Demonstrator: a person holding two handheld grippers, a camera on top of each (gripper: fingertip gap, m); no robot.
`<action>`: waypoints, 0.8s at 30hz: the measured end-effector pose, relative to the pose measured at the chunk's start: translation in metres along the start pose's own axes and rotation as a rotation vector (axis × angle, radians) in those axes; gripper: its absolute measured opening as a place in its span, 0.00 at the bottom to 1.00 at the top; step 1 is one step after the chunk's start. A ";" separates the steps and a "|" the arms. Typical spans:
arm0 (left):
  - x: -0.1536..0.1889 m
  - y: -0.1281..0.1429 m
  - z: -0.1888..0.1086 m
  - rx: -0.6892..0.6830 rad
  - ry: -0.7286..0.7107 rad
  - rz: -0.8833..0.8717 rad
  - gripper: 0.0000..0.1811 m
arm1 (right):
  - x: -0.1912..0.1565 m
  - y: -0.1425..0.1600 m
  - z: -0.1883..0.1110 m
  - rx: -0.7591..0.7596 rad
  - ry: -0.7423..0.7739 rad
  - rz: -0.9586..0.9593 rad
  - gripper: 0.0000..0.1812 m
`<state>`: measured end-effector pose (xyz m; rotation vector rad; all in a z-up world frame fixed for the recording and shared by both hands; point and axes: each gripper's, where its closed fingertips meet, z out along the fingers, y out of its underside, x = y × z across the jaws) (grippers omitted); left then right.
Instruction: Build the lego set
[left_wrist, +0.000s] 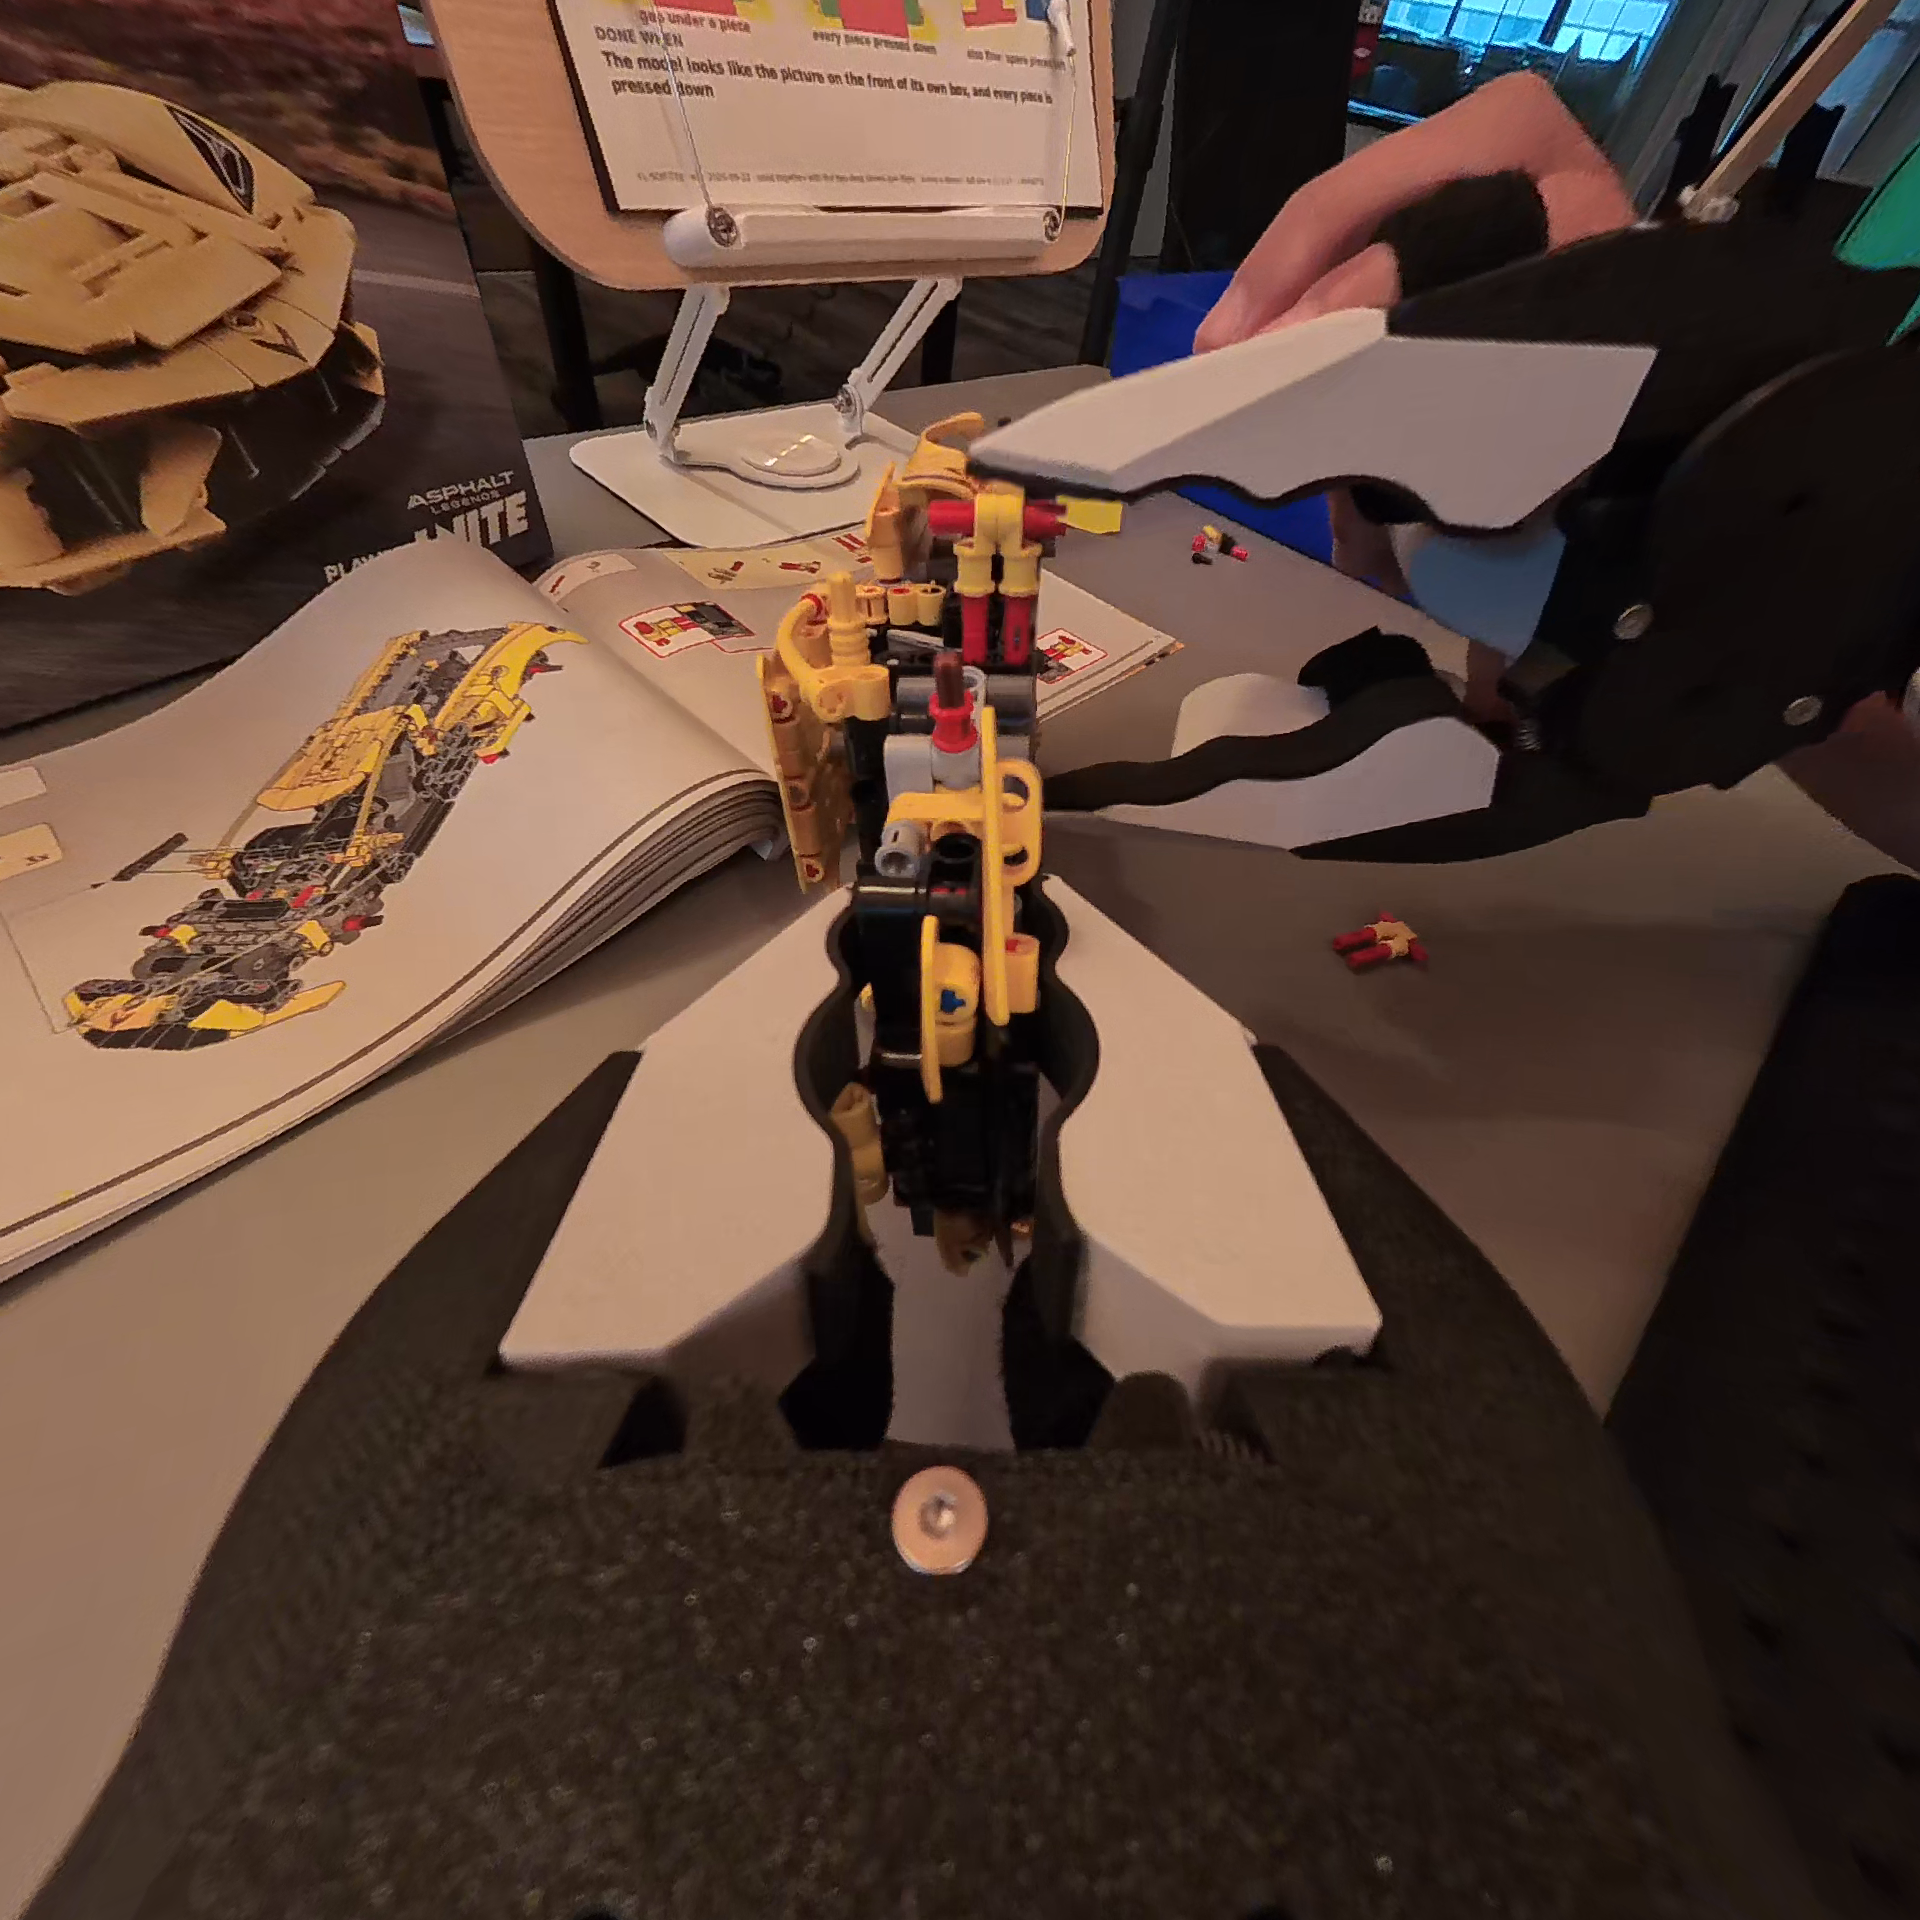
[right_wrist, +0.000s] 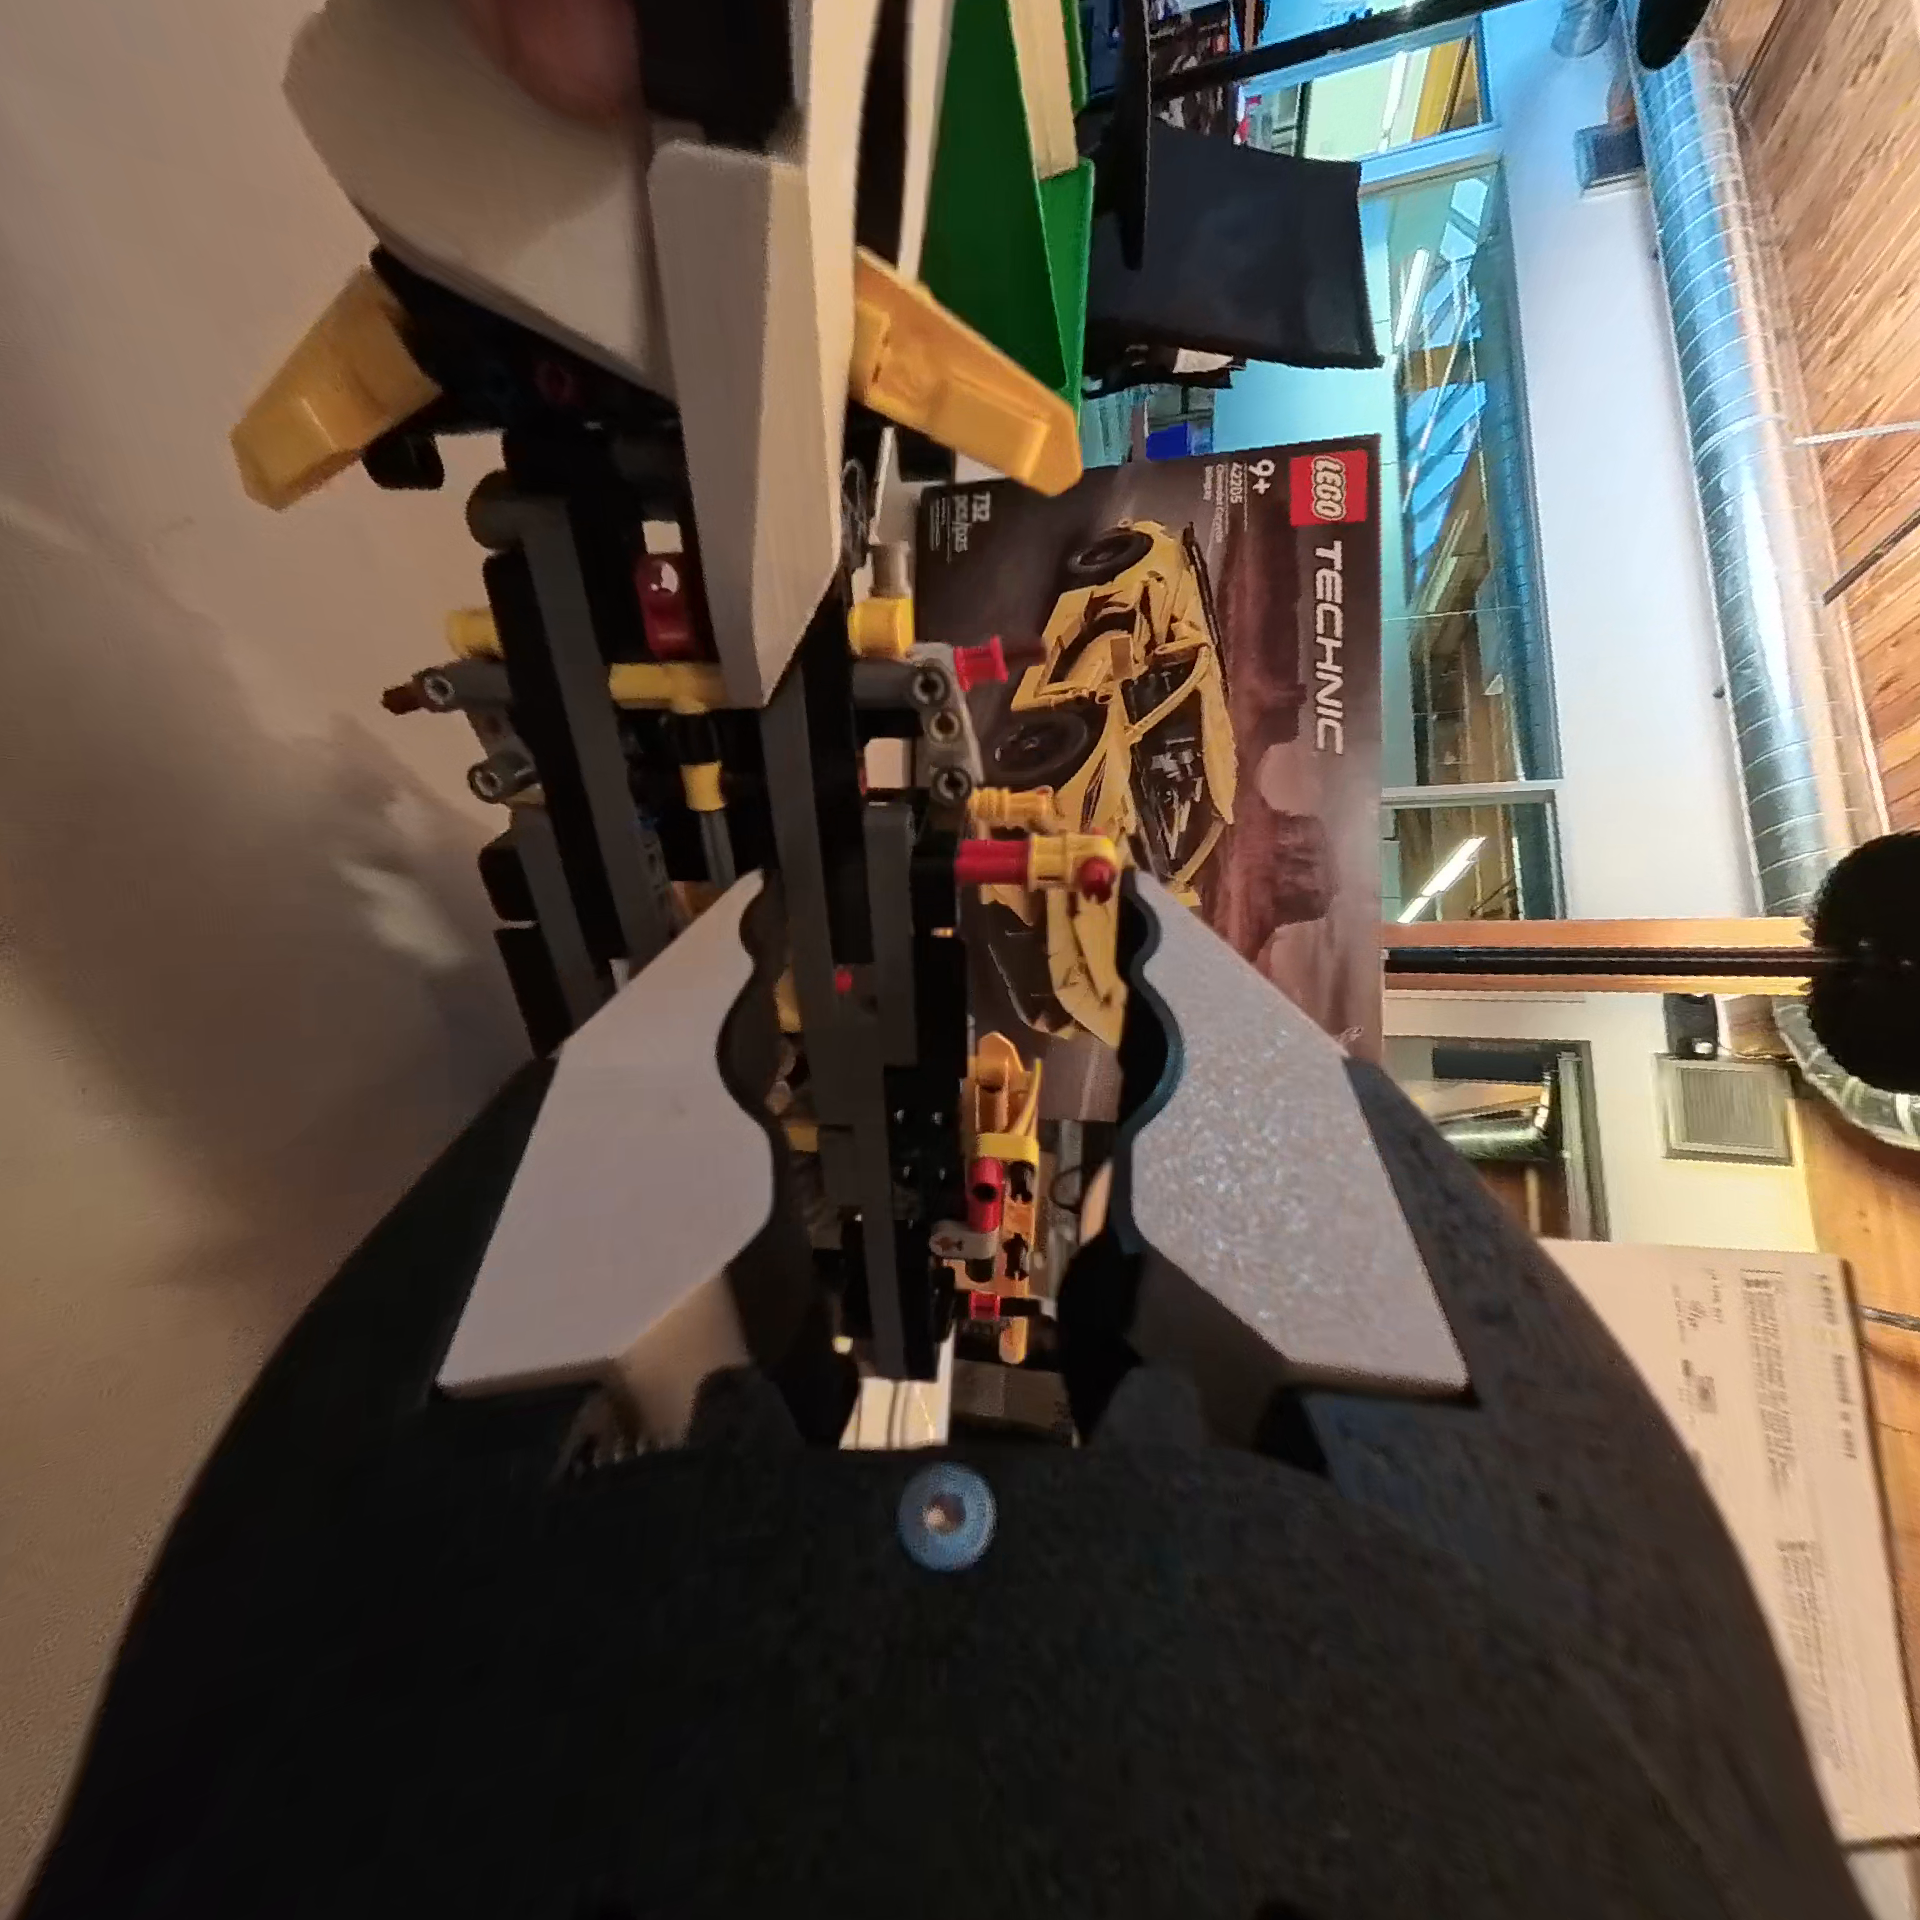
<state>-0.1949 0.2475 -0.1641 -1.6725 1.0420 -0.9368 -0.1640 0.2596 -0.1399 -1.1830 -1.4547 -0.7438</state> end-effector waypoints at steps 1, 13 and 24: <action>0.000 0.000 0.000 0.000 0.001 0.001 0.16 | 0.000 0.001 0.001 -0.005 0.003 -0.005 0.35; 0.001 -0.001 0.000 0.001 -0.004 0.023 0.15 | 0.000 -0.005 0.006 0.046 -0.003 -0.010 0.35; 0.004 -0.002 0.000 0.010 -0.009 0.019 0.15 | -0.001 -0.003 0.006 0.041 -0.039 0.005 0.33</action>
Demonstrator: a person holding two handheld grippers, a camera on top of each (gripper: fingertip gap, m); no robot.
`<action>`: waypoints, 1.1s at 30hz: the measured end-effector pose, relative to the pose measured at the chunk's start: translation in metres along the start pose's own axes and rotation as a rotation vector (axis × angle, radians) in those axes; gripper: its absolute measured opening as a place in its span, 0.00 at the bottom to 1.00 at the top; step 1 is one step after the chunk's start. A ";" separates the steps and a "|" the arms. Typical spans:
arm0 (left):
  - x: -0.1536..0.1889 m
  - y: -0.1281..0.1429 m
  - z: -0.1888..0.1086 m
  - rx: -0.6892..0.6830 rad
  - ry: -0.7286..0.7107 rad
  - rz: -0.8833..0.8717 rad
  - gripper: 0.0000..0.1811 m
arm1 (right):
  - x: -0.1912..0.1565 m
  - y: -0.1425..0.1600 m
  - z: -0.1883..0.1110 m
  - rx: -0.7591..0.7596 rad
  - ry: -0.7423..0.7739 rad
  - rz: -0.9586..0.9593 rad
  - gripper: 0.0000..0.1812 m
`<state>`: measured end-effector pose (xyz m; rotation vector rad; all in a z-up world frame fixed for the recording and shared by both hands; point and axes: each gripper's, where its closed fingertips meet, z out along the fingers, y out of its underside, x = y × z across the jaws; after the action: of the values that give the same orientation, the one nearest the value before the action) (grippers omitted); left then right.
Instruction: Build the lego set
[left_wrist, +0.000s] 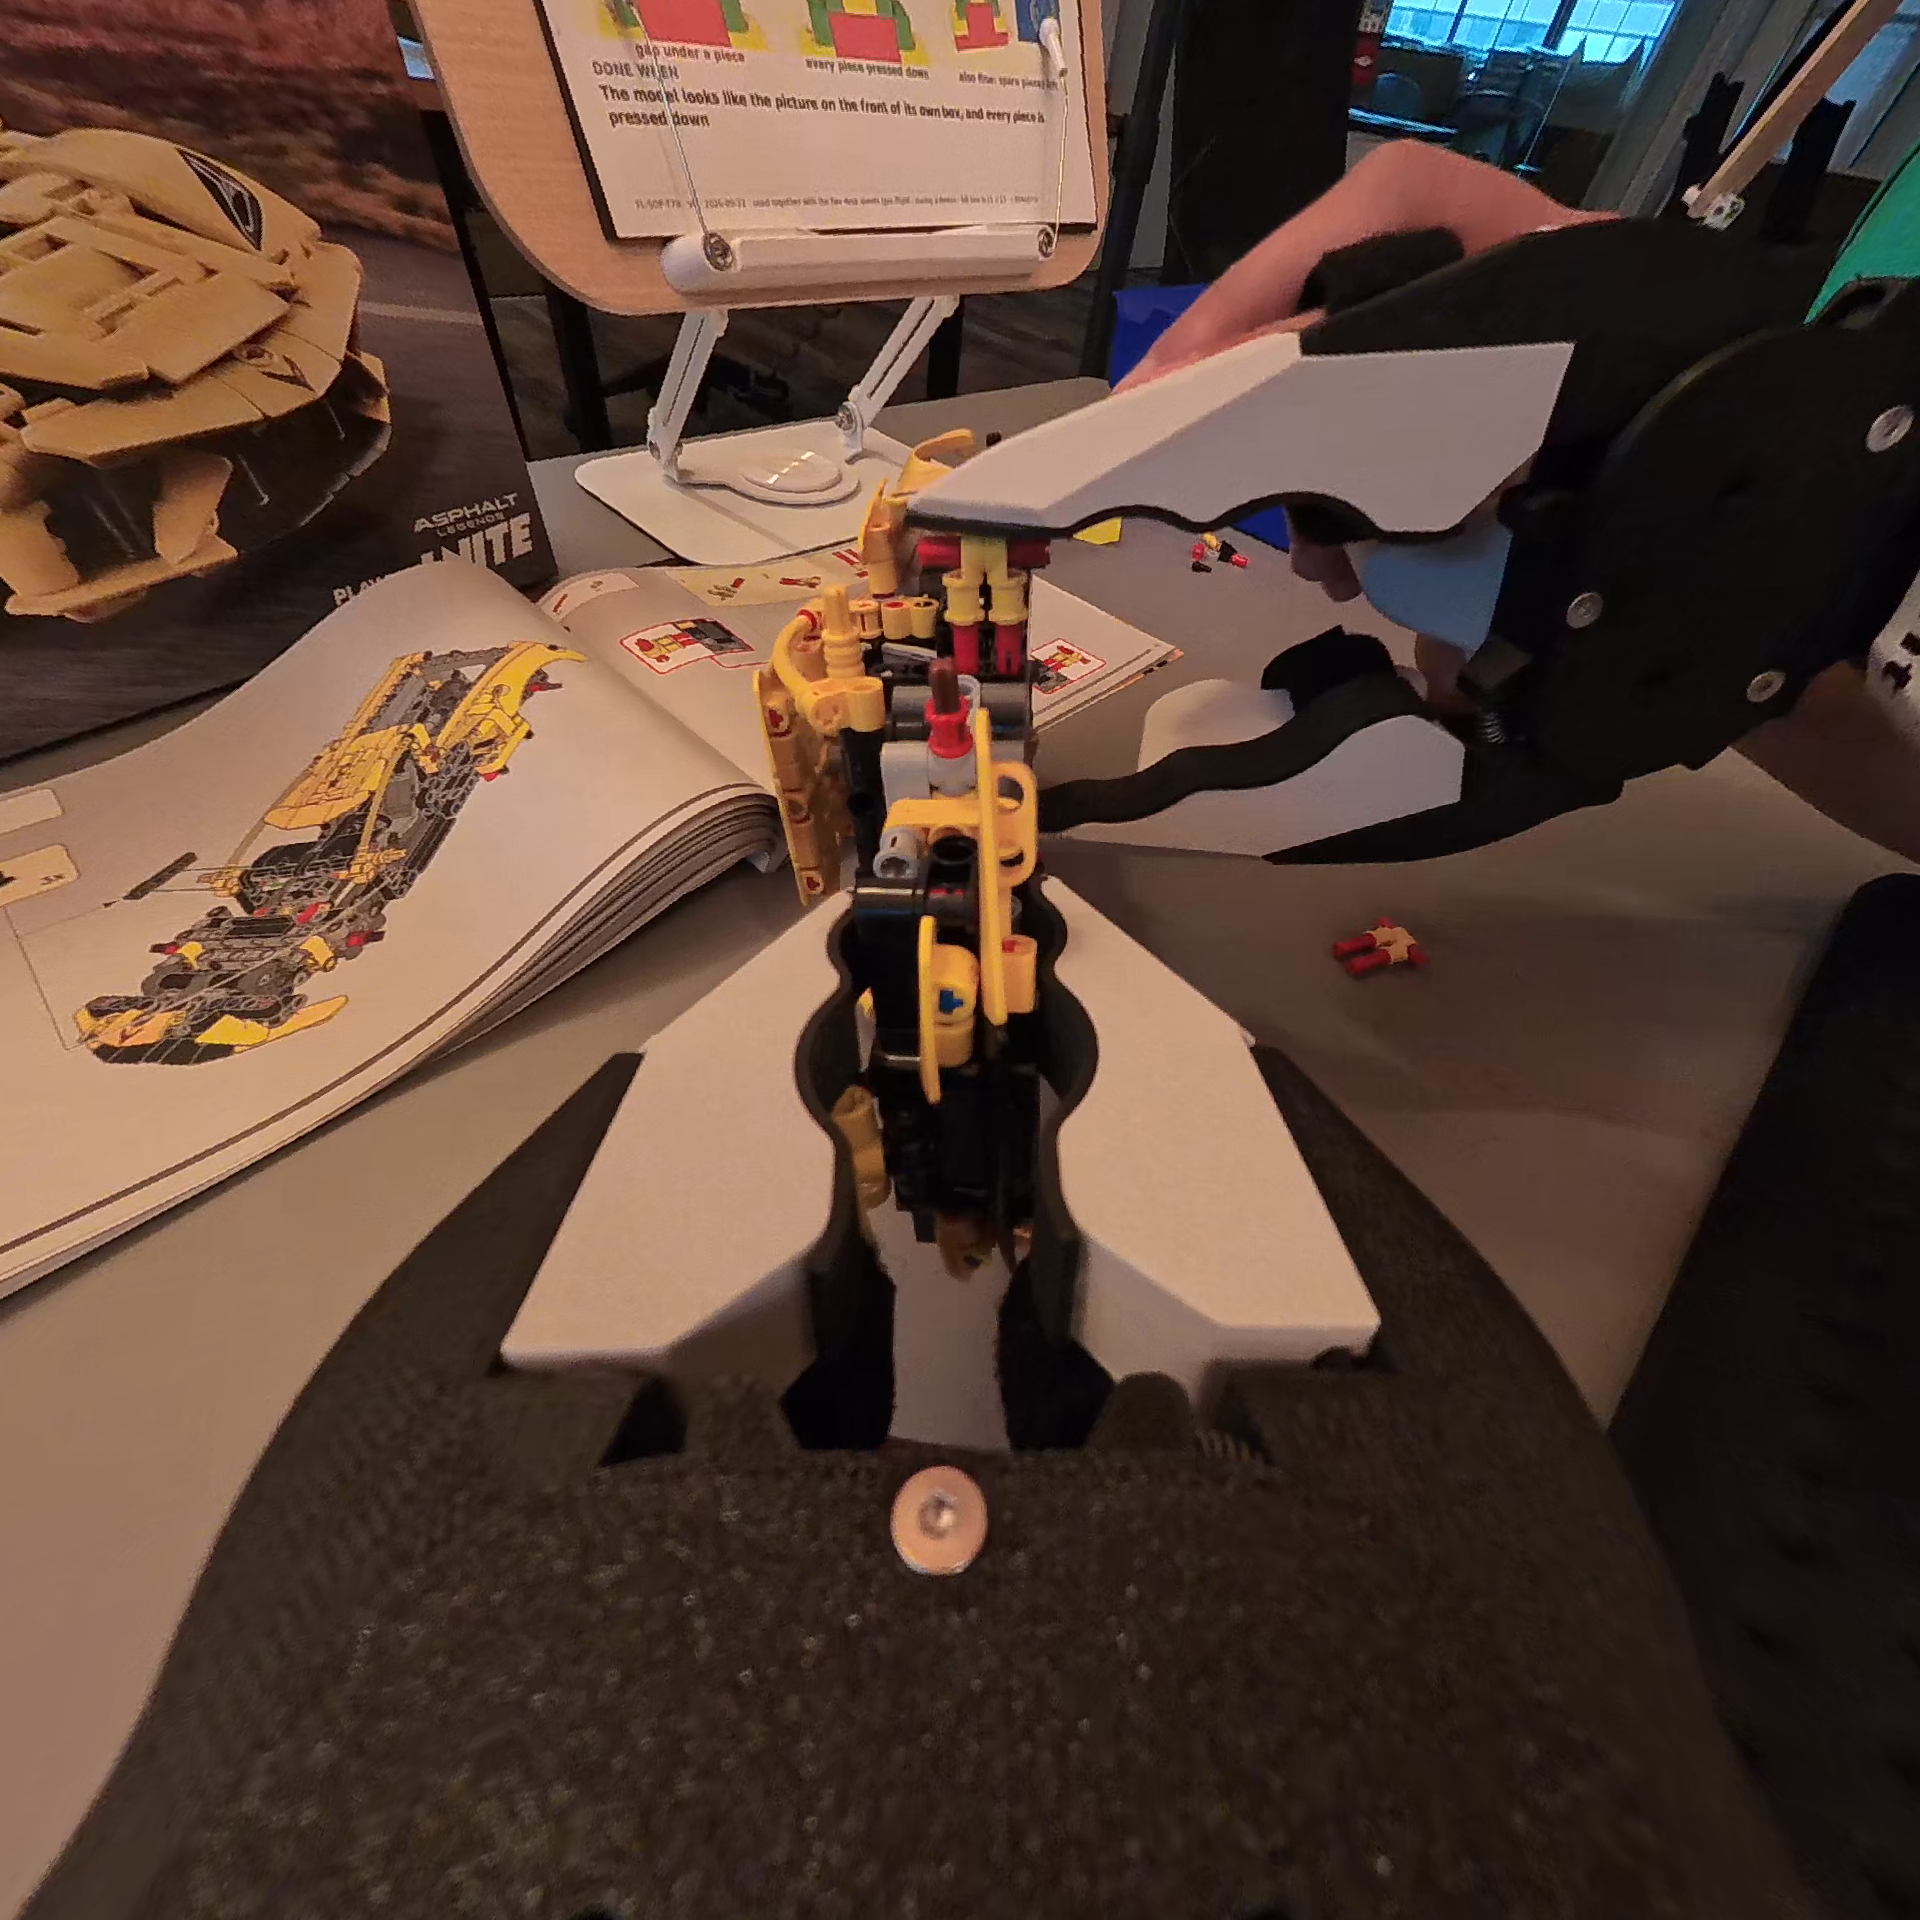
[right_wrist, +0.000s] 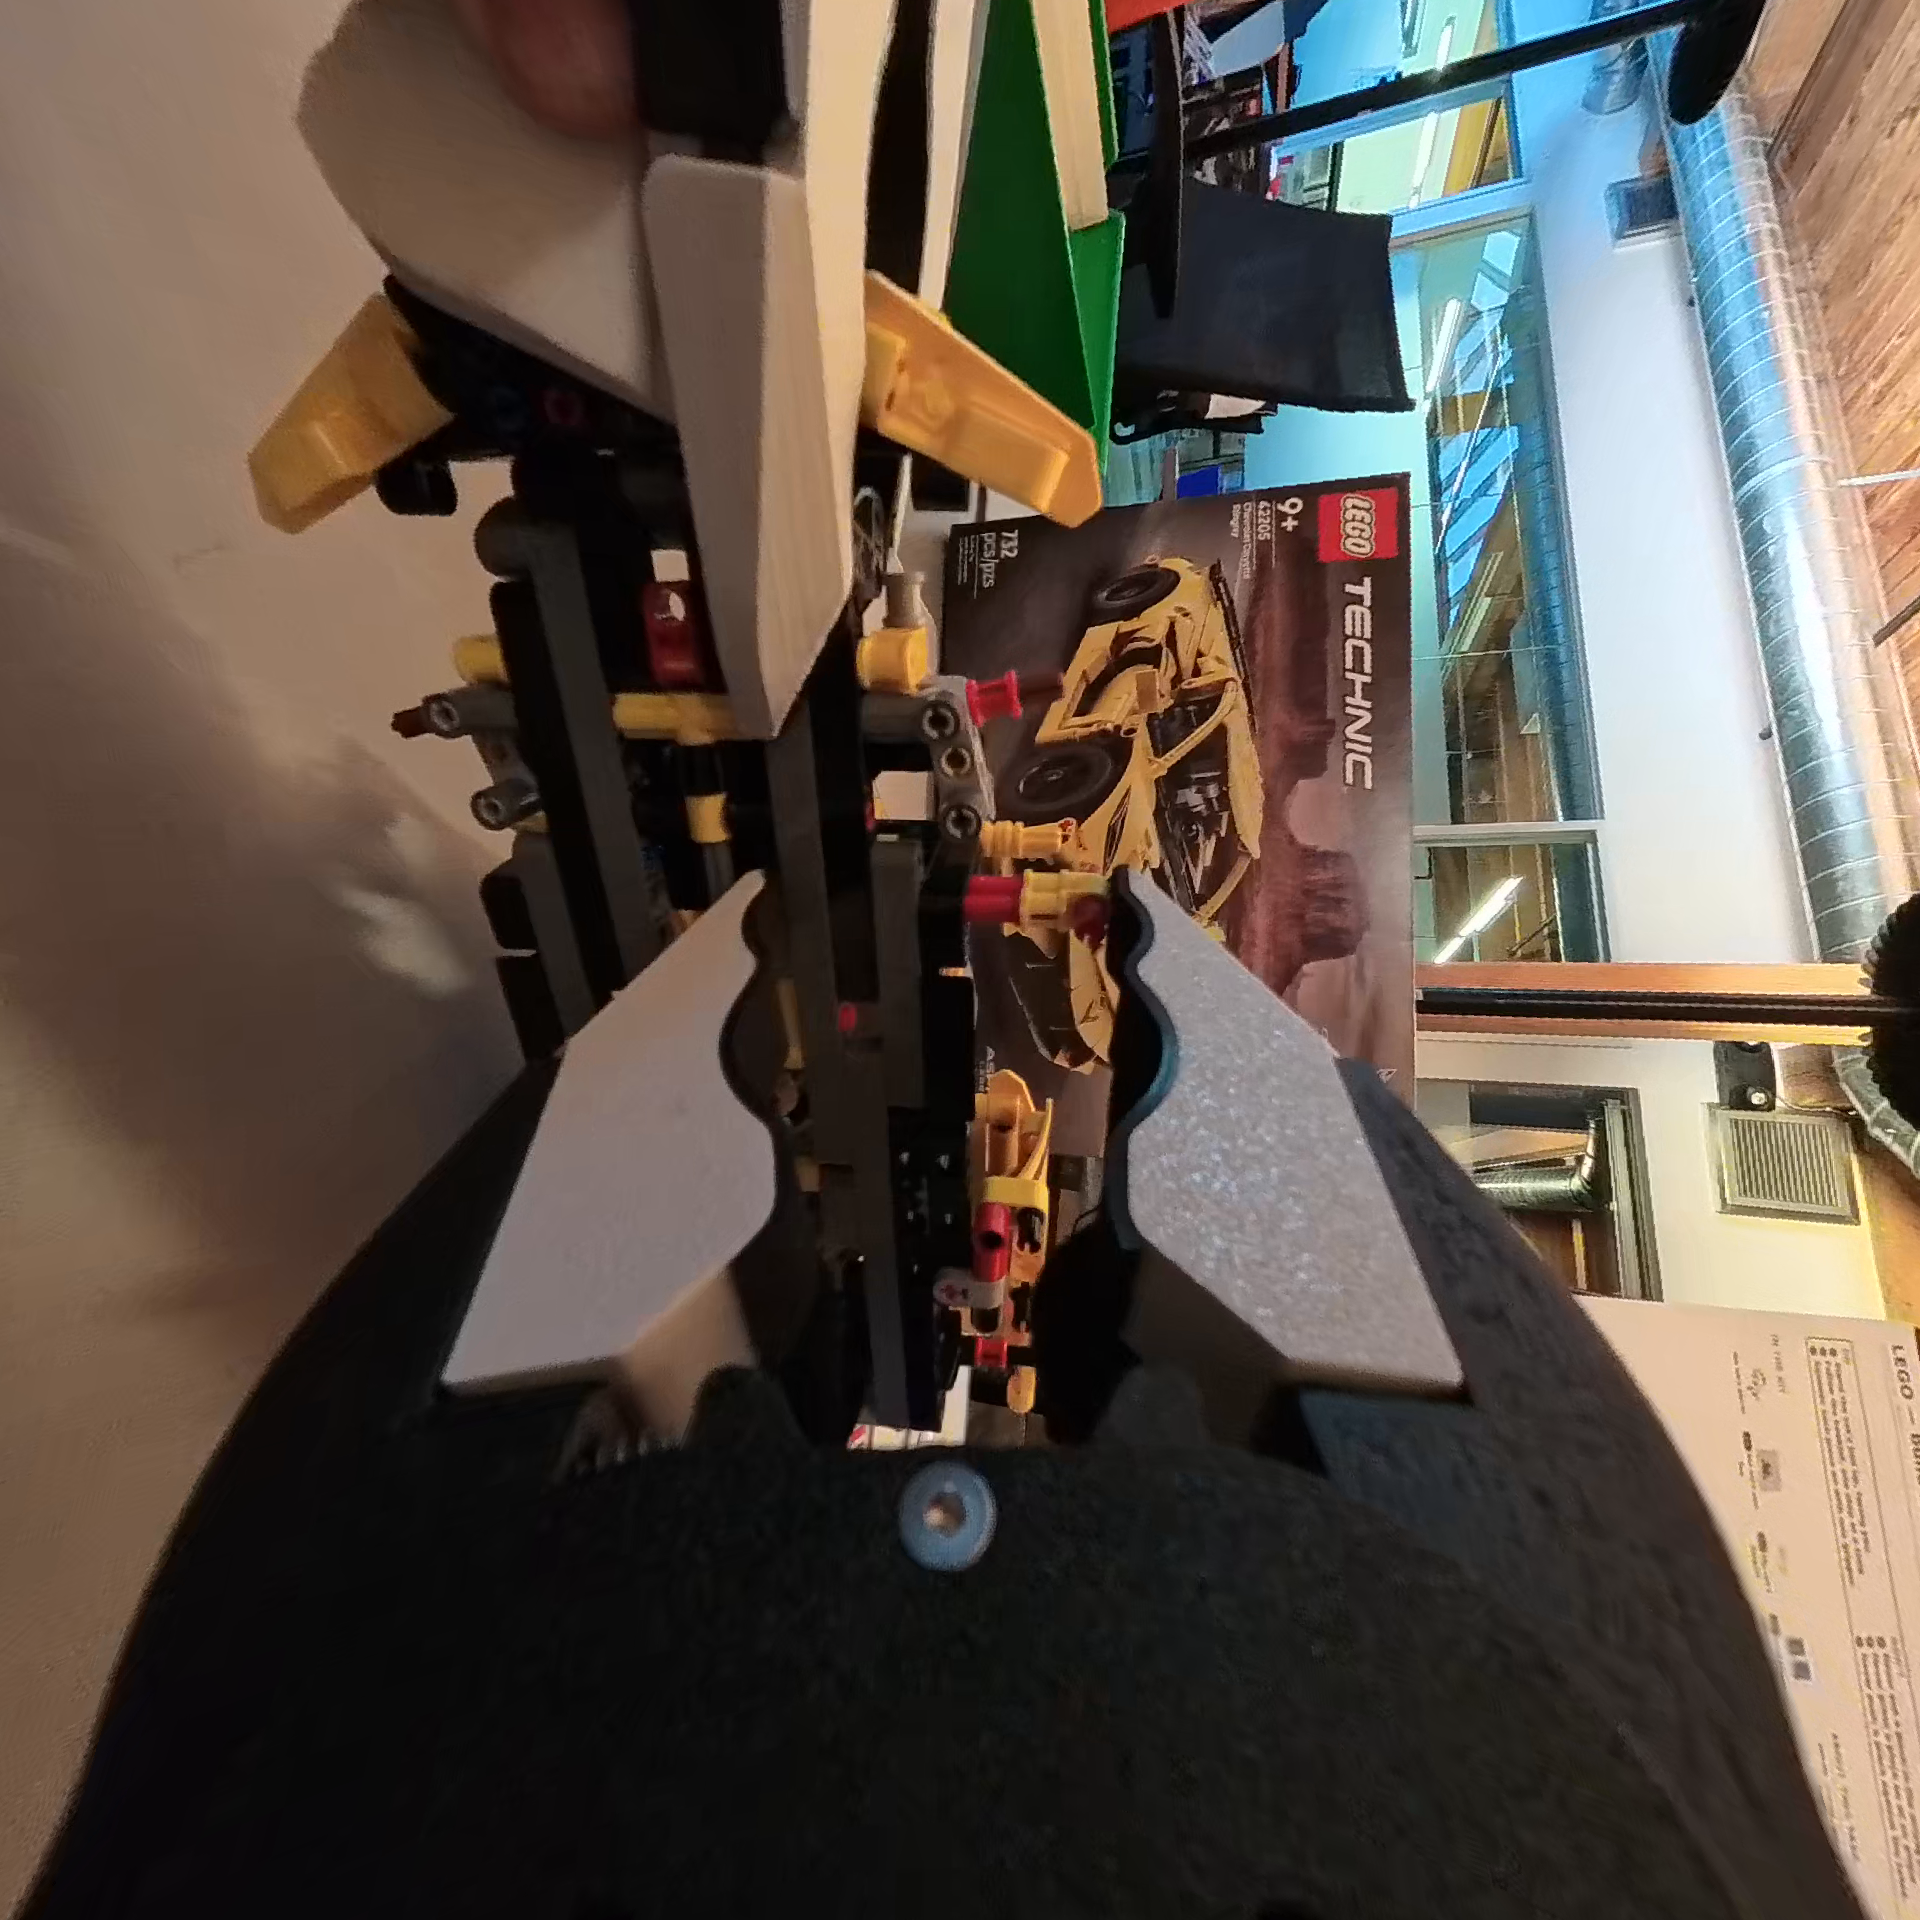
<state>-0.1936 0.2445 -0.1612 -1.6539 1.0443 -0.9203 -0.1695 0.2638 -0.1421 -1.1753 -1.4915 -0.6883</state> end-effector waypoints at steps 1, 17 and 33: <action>0.000 0.000 0.000 0.000 0.001 -0.001 0.15 | 0.000 0.000 0.000 -0.001 -0.001 0.005 0.33; 0.002 0.001 0.001 -0.005 0.007 0.003 0.15 | -0.001 0.000 -0.001 0.007 0.036 -0.035 0.31; 0.003 -0.001 0.001 0.007 0.014 -0.004 0.15 | -0.003 0.001 0.000 0.012 0.057 -0.025 0.28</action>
<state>-0.1917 0.2419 -0.1602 -1.6460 1.0465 -0.9389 -0.1684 0.2631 -0.1454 -1.1209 -1.4628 -0.7237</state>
